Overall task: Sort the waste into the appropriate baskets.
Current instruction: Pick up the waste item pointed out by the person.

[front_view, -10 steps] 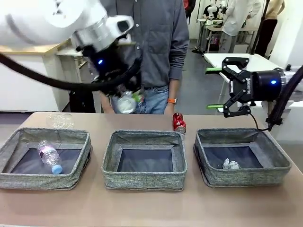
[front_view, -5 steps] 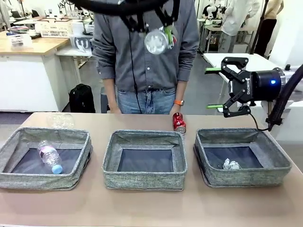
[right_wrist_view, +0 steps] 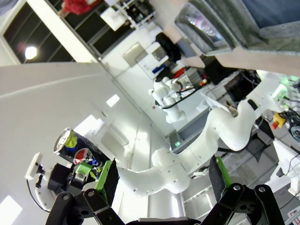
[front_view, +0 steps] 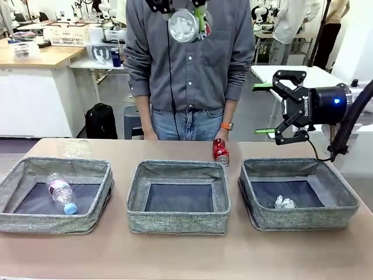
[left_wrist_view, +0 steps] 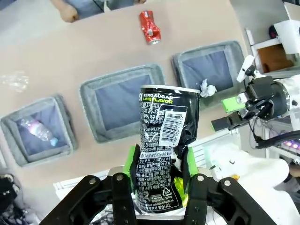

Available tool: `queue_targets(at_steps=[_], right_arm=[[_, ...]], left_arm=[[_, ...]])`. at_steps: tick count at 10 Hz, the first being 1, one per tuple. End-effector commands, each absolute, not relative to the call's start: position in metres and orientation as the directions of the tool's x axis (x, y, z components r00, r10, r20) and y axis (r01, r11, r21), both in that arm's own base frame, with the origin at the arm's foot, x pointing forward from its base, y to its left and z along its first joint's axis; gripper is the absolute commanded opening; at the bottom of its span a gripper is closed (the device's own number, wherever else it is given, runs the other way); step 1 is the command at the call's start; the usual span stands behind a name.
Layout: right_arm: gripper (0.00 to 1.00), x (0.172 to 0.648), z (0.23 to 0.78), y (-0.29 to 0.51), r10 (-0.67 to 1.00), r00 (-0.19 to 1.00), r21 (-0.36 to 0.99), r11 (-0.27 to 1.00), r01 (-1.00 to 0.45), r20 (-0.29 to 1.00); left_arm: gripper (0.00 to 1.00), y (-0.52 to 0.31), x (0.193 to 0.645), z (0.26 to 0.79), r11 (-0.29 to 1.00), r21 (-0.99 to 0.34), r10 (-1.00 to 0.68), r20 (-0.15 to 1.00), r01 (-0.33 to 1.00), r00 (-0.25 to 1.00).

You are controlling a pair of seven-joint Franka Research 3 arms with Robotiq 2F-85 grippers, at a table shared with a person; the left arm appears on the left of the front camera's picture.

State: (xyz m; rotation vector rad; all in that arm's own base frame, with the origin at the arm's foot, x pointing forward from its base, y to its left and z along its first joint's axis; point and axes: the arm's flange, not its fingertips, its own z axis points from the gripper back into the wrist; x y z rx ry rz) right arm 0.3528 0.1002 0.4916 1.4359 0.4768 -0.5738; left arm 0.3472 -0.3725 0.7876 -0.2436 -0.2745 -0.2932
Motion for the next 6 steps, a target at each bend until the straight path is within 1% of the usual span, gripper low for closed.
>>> queue_targets(at_steps=[1,6], right_arm=[[1.0,0.3534,0.496,0.1022,-0.068,0.773,0.774,0.026,0.633,-0.63],[1.0,0.3534,0.496,0.1022,-0.068,0.773,0.774,0.026,0.633,-0.63]], left_arm=[[0.44,-0.3739,0.3486,0.7843,0.922,-0.224,-0.241,0.302,0.314,0.922],[0.44,-0.3739,0.3486,0.7843,0.922,-0.224,-0.241,0.302,0.314,0.922]])
